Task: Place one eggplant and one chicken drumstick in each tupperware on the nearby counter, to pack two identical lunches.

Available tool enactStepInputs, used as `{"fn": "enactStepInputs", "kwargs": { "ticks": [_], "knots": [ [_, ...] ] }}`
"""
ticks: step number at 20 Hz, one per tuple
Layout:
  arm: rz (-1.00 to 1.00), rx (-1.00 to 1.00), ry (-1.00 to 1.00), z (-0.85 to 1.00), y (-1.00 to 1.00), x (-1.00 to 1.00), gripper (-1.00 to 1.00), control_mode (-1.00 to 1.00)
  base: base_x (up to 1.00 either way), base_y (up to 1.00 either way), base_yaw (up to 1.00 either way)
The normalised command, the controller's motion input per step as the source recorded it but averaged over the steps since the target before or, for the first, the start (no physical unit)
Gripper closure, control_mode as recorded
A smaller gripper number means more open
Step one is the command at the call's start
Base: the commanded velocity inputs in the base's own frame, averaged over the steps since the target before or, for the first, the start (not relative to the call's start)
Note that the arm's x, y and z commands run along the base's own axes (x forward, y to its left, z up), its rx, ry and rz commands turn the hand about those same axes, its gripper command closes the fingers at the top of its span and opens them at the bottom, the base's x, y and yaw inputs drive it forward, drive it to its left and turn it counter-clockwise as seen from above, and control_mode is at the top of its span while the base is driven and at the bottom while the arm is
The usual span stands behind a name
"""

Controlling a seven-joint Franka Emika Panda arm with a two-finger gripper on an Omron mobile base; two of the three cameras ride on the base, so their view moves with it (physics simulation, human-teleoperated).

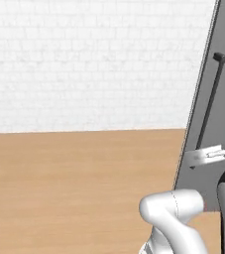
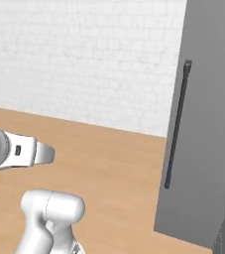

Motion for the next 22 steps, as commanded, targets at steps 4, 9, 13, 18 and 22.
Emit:
{"fn": "enactStepInputs", "kwargs": {
  "ticks": [4, 9, 13, 18, 22],
  "knots": [
    [0.0, 0.0, 0.0, 0.0, 0.0, 0.0, -1.0, 1.0, 1.0, 0.16, 0.15],
    [0.0, 0.0, 0.0, 0.0, 0.0, 0.0, -1.0, 1.0, 1.0, 0.69, 0.13],
    [0.0, 0.0, 0.0, 0.0, 0.0, 0.0, -1.0, 1.0, 1.0, 0.68, 0.07],
    [0.0, 0.0, 0.0, 0.0, 0.0, 0.0, -1.0, 1.0, 1.0, 0.47, -0.33],
    [0.0, 0.0, 0.0, 0.0, 0.0, 0.0, -1.0, 1.0, 1.0, 0.62, -0.62]
  ]
}}
